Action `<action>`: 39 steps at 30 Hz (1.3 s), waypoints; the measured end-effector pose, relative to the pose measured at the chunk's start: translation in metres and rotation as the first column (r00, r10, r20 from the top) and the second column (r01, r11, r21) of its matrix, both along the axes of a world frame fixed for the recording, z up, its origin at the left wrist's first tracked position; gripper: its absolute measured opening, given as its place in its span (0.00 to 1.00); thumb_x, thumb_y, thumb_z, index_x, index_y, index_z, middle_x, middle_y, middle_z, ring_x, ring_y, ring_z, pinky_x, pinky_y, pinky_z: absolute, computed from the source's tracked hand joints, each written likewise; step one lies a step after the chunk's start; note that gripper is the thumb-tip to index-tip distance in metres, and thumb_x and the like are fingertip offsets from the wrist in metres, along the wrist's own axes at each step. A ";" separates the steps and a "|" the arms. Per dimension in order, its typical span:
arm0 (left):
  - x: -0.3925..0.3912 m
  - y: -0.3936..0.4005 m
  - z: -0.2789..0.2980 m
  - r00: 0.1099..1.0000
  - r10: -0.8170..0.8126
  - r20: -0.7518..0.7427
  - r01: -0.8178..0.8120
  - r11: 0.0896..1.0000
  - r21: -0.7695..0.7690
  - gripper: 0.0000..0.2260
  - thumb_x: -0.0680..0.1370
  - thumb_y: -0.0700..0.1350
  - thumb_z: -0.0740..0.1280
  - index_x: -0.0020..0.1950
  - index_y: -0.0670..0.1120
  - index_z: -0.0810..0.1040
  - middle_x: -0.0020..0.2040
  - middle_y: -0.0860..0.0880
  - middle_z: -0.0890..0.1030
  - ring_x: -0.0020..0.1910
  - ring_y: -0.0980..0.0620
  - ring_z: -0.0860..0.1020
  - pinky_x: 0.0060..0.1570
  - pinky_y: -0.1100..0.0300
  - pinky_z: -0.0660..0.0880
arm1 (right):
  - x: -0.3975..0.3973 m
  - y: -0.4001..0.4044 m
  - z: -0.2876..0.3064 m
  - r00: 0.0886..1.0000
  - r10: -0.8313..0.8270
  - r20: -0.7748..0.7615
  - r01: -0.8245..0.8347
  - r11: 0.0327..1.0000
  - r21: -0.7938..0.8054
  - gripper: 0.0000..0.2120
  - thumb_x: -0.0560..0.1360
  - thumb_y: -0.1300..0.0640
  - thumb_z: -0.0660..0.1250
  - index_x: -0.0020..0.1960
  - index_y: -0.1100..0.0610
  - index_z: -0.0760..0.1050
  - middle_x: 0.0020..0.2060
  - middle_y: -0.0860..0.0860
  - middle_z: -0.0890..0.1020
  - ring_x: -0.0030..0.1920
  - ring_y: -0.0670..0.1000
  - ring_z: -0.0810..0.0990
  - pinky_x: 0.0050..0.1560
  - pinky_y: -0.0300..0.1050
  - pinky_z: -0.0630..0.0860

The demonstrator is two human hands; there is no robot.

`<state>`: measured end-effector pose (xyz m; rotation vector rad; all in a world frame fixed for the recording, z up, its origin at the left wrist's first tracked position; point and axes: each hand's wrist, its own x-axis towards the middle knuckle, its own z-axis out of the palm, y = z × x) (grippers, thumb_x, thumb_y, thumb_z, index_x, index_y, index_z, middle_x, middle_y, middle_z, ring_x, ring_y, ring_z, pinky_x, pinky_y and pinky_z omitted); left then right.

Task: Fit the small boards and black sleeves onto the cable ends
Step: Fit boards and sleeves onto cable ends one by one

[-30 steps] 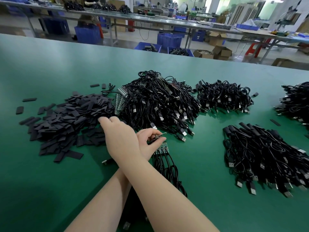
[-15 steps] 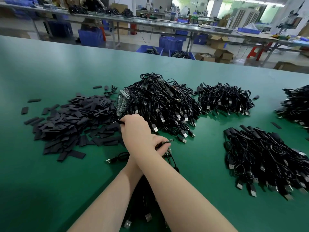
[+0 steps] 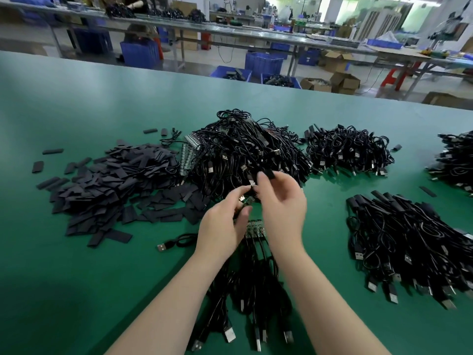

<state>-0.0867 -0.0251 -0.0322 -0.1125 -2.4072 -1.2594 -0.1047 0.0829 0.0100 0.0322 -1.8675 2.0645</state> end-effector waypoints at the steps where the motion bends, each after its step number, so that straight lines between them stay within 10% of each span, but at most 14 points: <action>1: -0.001 0.001 0.001 1.000 0.003 -0.002 -0.003 1.000 -0.016 0.09 0.80 0.47 0.64 0.59 0.58 0.73 0.40 0.58 0.81 0.39 0.57 0.78 0.37 0.57 0.76 | 0.000 0.016 -0.008 0.999 -0.011 0.046 0.011 1.000 0.013 0.02 0.75 0.53 0.72 0.46 0.48 0.80 0.39 0.47 0.84 0.43 0.48 0.83 0.46 0.44 0.79; 8: -0.003 0.006 -0.005 0.996 -0.032 -0.087 0.033 0.999 0.006 0.09 0.77 0.42 0.68 0.54 0.54 0.82 0.50 0.59 0.78 0.47 0.58 0.76 0.47 0.63 0.75 | 0.004 0.050 -0.049 0.981 0.112 0.157 -0.119 0.992 0.036 0.11 0.76 0.61 0.72 0.54 0.48 0.79 0.31 0.46 0.80 0.34 0.45 0.80 0.40 0.38 0.77; 19: -0.004 0.005 -0.005 0.991 -0.135 -0.004 0.135 0.991 0.026 0.13 0.73 0.48 0.74 0.56 0.56 0.83 0.50 0.64 0.77 0.50 0.64 0.75 0.49 0.72 0.71 | 0.007 0.052 -0.048 0.966 0.186 0.177 -0.202 0.977 0.074 0.09 0.74 0.61 0.74 0.46 0.47 0.82 0.34 0.54 0.78 0.38 0.54 0.78 0.49 0.58 0.79; 27: -0.007 0.003 -0.008 0.989 -0.145 -0.003 0.145 0.985 0.090 0.10 0.74 0.49 0.73 0.54 0.59 0.82 0.52 0.61 0.79 0.52 0.58 0.77 0.51 0.64 0.75 | 0.009 0.059 -0.046 0.927 0.332 0.173 -0.334 0.943 -0.019 0.12 0.74 0.62 0.74 0.53 0.48 0.83 0.34 0.49 0.84 0.39 0.46 0.81 0.45 0.35 0.78; 39: -0.006 0.003 -0.004 0.981 -0.189 -0.041 0.193 0.972 0.133 0.12 0.74 0.43 0.74 0.50 0.61 0.80 0.49 0.60 0.81 0.54 0.62 0.77 0.51 0.70 0.72 | 0.009 0.059 -0.045 0.942 0.308 0.131 -0.318 0.946 0.063 0.13 0.73 0.63 0.74 0.47 0.44 0.85 0.32 0.46 0.82 0.37 0.43 0.80 0.45 0.32 0.76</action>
